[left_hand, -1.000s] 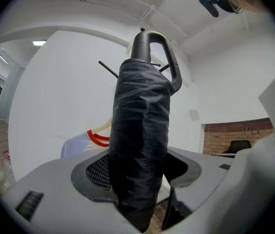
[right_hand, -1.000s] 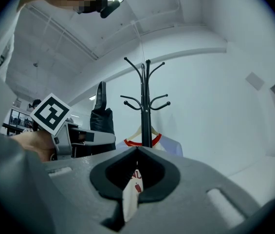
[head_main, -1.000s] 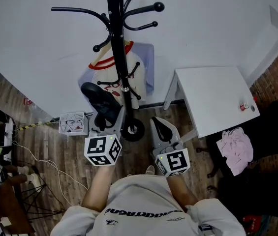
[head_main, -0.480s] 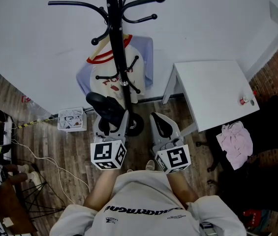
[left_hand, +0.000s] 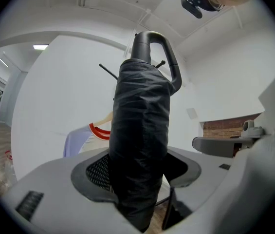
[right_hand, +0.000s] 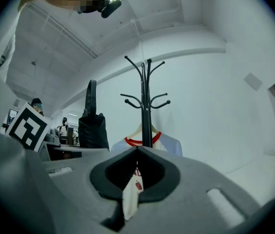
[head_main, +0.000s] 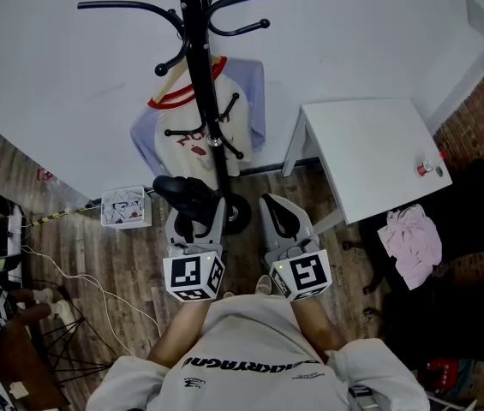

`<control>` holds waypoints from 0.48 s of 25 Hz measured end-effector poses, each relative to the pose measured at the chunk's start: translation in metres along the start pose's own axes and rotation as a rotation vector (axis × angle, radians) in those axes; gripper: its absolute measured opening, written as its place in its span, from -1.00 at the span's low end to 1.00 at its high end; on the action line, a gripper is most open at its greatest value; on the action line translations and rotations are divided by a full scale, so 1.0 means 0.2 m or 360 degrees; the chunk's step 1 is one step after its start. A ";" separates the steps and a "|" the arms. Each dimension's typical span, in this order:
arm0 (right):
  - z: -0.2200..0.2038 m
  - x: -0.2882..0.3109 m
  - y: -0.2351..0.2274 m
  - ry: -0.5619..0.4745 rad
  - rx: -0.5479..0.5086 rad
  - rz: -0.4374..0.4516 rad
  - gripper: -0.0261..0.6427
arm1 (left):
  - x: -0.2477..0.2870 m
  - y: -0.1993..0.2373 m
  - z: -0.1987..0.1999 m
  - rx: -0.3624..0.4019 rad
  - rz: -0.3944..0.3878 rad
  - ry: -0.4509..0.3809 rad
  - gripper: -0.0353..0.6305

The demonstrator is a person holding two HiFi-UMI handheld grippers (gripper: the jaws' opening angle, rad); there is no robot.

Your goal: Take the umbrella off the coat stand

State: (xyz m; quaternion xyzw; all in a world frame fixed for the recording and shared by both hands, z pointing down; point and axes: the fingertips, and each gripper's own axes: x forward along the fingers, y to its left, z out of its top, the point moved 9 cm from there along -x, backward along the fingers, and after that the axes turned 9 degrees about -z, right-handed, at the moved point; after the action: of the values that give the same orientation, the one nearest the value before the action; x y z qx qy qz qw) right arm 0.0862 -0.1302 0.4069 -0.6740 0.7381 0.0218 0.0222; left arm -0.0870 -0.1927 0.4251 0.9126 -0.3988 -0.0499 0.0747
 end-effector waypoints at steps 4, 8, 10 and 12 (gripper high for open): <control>0.00 0.00 0.01 0.0004 -0.0015 0.0004 -0.92 | -0.02 0.00 -0.01 0.0008 0.0010 -0.0004 -0.07; -0.01 0.00 0.02 0.0012 -0.0030 0.0010 -0.92 | -0.02 -0.01 -0.03 0.0015 0.0011 0.0004 -0.07; -0.01 0.00 0.02 0.0014 -0.0032 0.0011 -0.92 | -0.02 -0.01 -0.04 0.0011 0.0012 0.0010 -0.07; -0.01 0.00 0.02 0.0016 -0.0033 0.0013 -0.92 | -0.03 -0.01 -0.05 0.0007 0.0014 0.0016 -0.07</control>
State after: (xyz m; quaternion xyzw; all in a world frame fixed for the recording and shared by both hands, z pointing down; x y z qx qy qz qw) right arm 0.0816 -0.1304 0.4095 -0.6713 0.7407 0.0262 0.0114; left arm -0.0875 -0.1865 0.4338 0.9113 -0.4025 -0.0440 0.0750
